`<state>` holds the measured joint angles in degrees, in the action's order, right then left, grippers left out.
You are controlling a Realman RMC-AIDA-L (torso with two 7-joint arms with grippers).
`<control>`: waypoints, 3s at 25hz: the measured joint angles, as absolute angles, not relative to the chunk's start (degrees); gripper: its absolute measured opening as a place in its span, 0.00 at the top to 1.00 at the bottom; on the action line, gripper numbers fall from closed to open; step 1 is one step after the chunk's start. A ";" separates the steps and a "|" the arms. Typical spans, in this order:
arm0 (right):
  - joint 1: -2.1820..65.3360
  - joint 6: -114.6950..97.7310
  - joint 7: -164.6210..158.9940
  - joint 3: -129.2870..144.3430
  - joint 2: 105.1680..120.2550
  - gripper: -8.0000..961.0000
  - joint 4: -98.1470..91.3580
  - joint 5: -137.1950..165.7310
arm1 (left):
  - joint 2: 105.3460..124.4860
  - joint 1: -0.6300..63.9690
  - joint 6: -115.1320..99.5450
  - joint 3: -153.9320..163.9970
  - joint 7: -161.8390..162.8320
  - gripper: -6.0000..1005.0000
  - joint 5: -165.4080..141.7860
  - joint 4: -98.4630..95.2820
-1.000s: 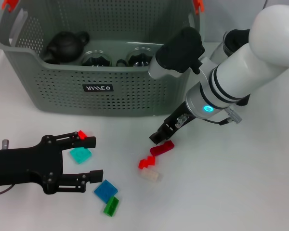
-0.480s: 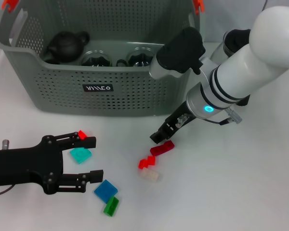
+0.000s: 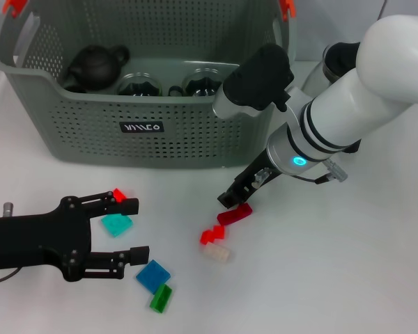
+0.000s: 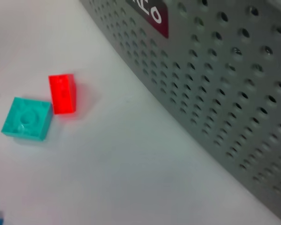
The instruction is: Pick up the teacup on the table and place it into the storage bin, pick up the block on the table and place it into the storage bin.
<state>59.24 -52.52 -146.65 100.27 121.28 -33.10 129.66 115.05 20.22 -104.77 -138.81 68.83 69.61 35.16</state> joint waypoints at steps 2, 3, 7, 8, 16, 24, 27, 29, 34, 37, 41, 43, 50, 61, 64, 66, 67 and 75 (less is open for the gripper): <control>59.24 -52.48 -146.61 100.33 121.27 0.30 -33.00 129.21 | 115.05 20.21 -104.76 -138.78 68.82 0.15 69.61 35.16; 59.24 -52.40 -146.60 100.35 121.26 0.31 -32.94 129.11 | 115.05 20.21 -104.76 -138.77 68.81 0.15 69.61 35.16; 59.24 -52.08 -146.58 100.53 121.24 0.44 -32.80 129.07 | 115.05 20.21 -104.76 -138.77 68.64 0.15 69.61 34.98; 59.24 -52.04 -146.58 100.62 121.23 0.47 -32.78 129.06 | 115.05 20.21 -104.76 -138.80 68.51 0.15 69.61 34.84; 59.24 -51.86 -146.77 101.11 121.20 0.47 -32.69 129.02 | 115.05 20.29 -104.67 -138.96 68.20 0.15 69.61 34.45; 59.24 -51.93 -146.78 101.08 121.20 0.47 -32.69 129.02 | 115.05 20.30 -104.67 -138.96 68.20 0.15 69.61 34.45; 59.24 -52.03 -146.78 101.07 121.20 0.46 -32.69 129.02 | 115.05 20.31 -104.67 -138.96 68.20 0.15 69.61 34.45; 59.24 -52.06 -146.78 101.07 121.19 0.46 -32.69 129.02 | 115.05 20.30 -104.67 -138.96 68.20 0.15 69.61 34.45; 59.24 -52.34 -146.71 100.93 121.07 0.46 -32.75 128.99 | 115.05 20.30 -104.67 -138.95 68.20 0.15 69.61 34.45; 59.24 -52.39 -146.75 100.91 121.03 0.46 -32.80 128.96 | 115.05 20.31 -104.68 -138.96 68.20 0.15 69.61 34.45; 59.24 -52.39 -146.81 100.99 121.03 0.47 -32.68 128.93 | 115.05 20.31 -104.68 -138.96 68.20 0.15 69.61 34.45; 59.24 -52.39 -146.81 101.03 121.02 0.47 -32.68 128.93 | 115.05 20.31 -104.68 -138.96 68.20 0.15 69.61 34.45; 59.24 -52.38 -146.80 101.08 121.08 0.49 -32.69 128.93 | 115.05 20.31 -104.68 -138.96 68.20 0.15 69.61 34.45; 59.11 -53.11 -147.22 100.66 121.01 0.53 -33.39 128.94 | 115.05 20.39 -104.68 -139.01 68.20 0.15 69.61 34.45; 58.65 -53.92 -147.23 100.51 120.76 0.54 -34.71 128.95 | 115.05 20.39 -104.68 -139.05 68.21 0.15 69.61 34.45; 57.94 -54.99 -147.27 100.24 120.61 0.54 -36.52 128.95 | 115.02 20.39 -104.68 -139.04 68.25 0.15 69.63 34.45; 57.44 -55.68 -147.28 99.88 120.52 0.54 -37.76 128.99 | 115.01 20.39 -104.68 -139.04 68.27 0.15 69.65 34.45; 53.82 -65.85 -147.29 95.48 120.26 0.54 -50.67 129.55 | 114.71 20.50 -104.68 -139.04 68.42 0.15 69.82 34.45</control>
